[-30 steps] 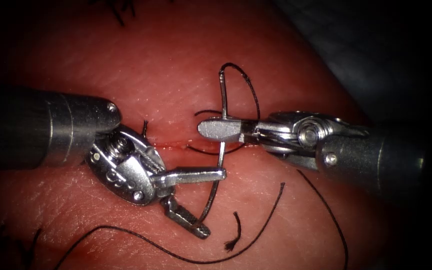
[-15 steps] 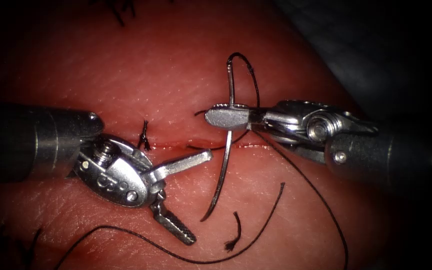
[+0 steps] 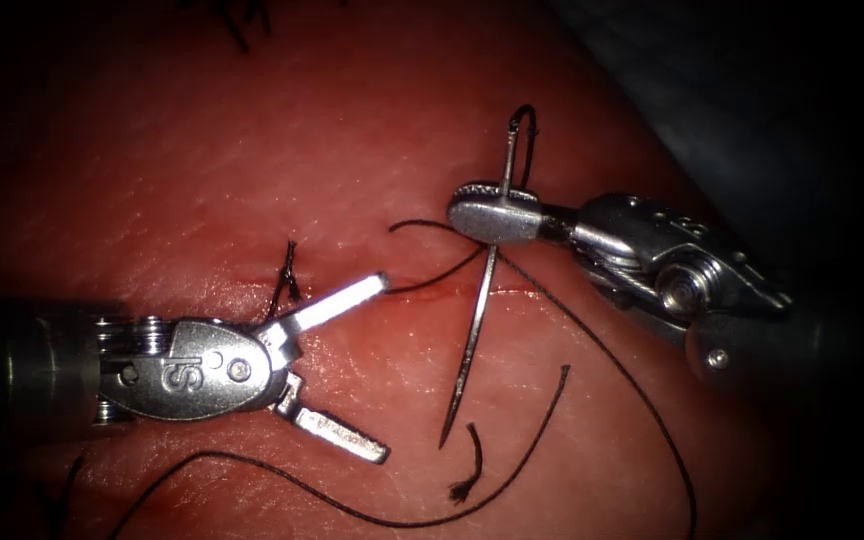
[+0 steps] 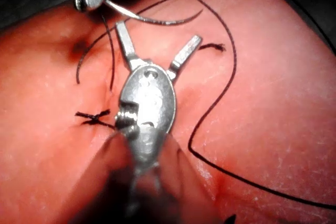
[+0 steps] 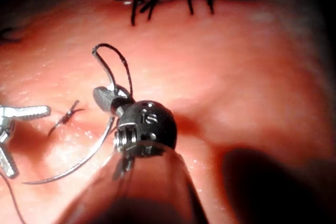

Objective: Wound Closure
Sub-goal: Hand over the needle from the left to the right gripper, then insert the left gripper into the wound

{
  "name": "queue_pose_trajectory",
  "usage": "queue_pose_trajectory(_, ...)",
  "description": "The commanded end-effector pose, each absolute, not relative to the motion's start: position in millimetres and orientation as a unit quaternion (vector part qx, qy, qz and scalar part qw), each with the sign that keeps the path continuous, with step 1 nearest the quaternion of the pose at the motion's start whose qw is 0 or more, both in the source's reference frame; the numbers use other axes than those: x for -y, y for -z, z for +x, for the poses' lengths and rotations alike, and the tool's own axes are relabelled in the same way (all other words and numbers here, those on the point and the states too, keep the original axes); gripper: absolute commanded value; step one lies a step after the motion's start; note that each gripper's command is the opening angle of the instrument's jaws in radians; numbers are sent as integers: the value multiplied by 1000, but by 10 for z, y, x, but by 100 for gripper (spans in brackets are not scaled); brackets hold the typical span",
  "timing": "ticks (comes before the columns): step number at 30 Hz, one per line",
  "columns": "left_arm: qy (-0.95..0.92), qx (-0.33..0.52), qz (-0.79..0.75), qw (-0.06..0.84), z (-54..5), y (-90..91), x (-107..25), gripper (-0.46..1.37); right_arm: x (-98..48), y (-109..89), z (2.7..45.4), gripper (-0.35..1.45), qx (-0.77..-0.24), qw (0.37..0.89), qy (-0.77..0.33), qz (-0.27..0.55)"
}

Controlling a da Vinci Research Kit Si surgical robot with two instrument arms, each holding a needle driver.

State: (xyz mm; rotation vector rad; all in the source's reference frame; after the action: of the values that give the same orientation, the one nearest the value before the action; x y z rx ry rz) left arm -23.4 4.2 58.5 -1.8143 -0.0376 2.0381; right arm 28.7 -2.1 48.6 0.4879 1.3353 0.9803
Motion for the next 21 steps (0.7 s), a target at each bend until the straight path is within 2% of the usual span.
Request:
queue_pose_trajectory(1,-734,14,-647,205,-232,-585,-41,47,23,-486,287,-35,-592,651,-425,211)
queue_pose_trajectory(4,-745,20,-634,208,-225,-584,-40,35,24,-483,287,-35,-597,657,-414,201)
queue_pose_trajectory(11,-784,42,-581,215,-216,-585,-39,30,22,-480,287,-35,-600,666,-401,190)
queue_pose_trajectory(13,-796,38,-564,219,-215,-586,-40,8,22,-479,287,-35,-600,668,-397,187)
queue_pose_trajectory(17,-813,41,-528,242,-214,-590,-40,-18,22,-479,287,-35,-607,674,-384,173)
queue_pose_trajectory(21,-828,55,-502,243,-213,-599,-36,-7,21,-478,287,-35,-625,674,-360,157)
